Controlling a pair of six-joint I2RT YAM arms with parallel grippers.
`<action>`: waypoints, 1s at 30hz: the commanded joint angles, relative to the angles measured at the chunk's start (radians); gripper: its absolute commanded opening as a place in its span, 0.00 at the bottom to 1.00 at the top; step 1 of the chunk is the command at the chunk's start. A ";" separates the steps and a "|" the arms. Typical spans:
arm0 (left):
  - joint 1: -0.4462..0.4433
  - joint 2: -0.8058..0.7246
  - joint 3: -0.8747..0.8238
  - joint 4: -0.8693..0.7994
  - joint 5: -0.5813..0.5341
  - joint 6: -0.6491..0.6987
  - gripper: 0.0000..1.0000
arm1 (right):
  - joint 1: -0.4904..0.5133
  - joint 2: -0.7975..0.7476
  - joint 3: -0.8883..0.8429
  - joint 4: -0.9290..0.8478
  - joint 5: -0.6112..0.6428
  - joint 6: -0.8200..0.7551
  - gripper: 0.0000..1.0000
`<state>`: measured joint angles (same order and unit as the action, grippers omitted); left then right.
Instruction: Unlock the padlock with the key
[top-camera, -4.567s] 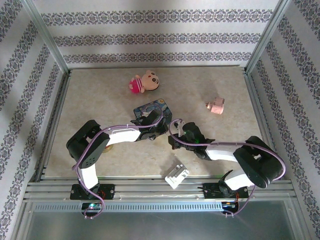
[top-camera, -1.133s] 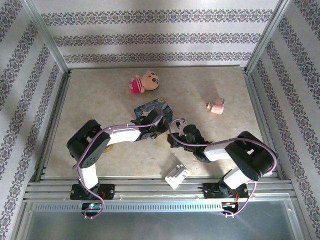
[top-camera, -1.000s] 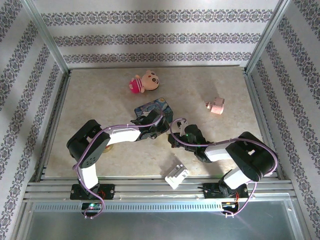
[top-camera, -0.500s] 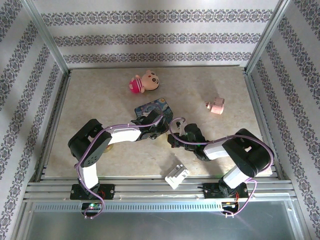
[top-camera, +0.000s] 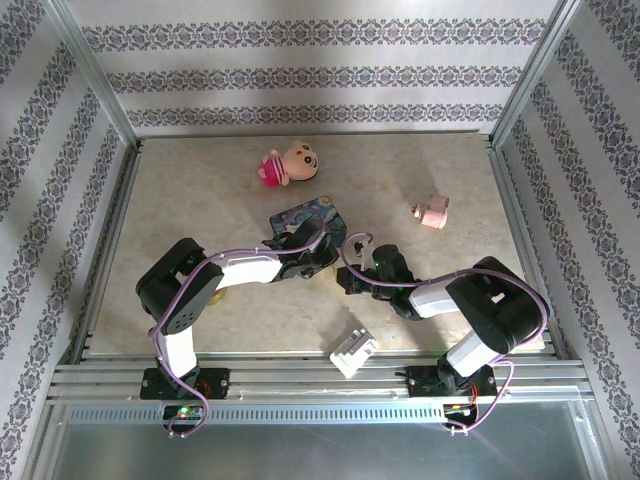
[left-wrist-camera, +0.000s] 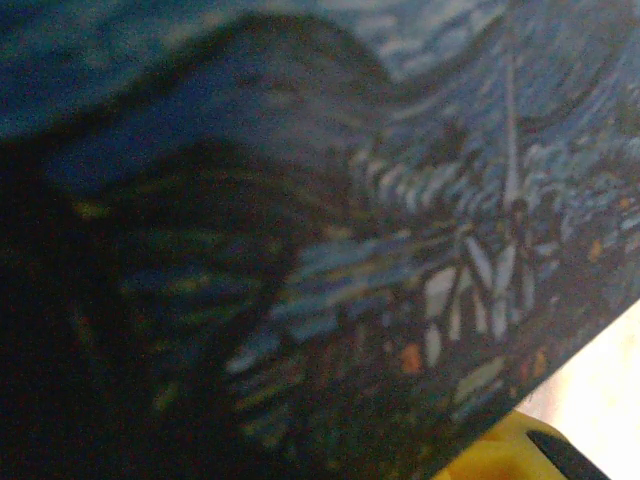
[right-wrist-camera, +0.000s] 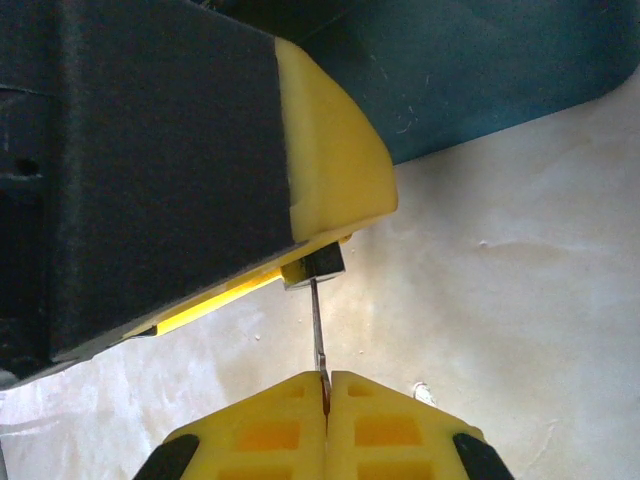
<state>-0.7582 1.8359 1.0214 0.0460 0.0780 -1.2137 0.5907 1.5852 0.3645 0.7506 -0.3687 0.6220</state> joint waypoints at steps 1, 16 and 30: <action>-0.016 -0.012 0.012 0.003 0.071 -0.029 0.00 | -0.005 -0.006 0.037 0.118 -0.022 -0.027 0.00; -0.016 -0.009 0.016 -0.016 0.077 -0.048 0.00 | -0.009 0.007 -0.003 0.184 0.017 -0.014 0.00; -0.015 -0.009 0.034 -0.072 0.070 -0.049 0.00 | -0.009 -0.034 -0.038 0.157 0.086 -0.021 0.00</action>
<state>-0.7582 1.8359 1.0325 0.0277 0.0990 -1.2438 0.5907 1.5806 0.3244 0.8139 -0.3363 0.6220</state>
